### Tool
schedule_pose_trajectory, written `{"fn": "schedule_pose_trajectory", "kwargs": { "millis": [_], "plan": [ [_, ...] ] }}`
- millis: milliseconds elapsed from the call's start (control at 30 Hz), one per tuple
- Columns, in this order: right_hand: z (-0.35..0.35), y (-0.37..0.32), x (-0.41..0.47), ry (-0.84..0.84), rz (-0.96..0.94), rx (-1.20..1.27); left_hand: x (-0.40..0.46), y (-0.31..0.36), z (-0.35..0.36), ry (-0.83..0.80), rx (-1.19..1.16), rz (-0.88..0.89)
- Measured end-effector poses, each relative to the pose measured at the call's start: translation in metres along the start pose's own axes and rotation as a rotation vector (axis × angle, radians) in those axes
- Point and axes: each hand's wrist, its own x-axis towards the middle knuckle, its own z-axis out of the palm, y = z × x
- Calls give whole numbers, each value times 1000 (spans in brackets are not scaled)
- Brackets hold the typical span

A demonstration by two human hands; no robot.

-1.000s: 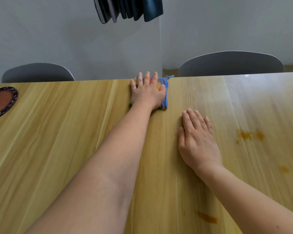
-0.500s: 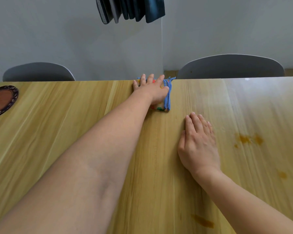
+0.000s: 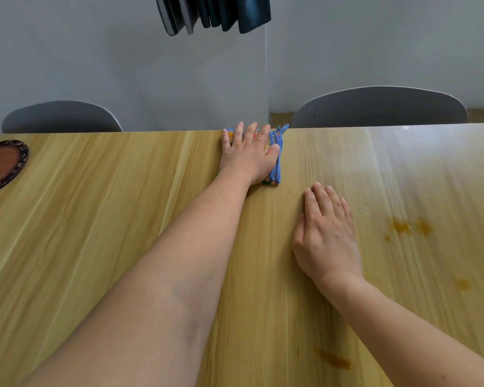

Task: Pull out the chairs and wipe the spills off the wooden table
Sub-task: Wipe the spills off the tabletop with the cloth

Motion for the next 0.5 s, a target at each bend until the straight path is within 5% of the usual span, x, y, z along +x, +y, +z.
{"fn": "schedule_pose_trajectory", "kwargs": {
  "millis": [500],
  "plan": [
    [3,3,-1,10,-31,-10,-81,2,16,-17,14,-17]
  ]
}}
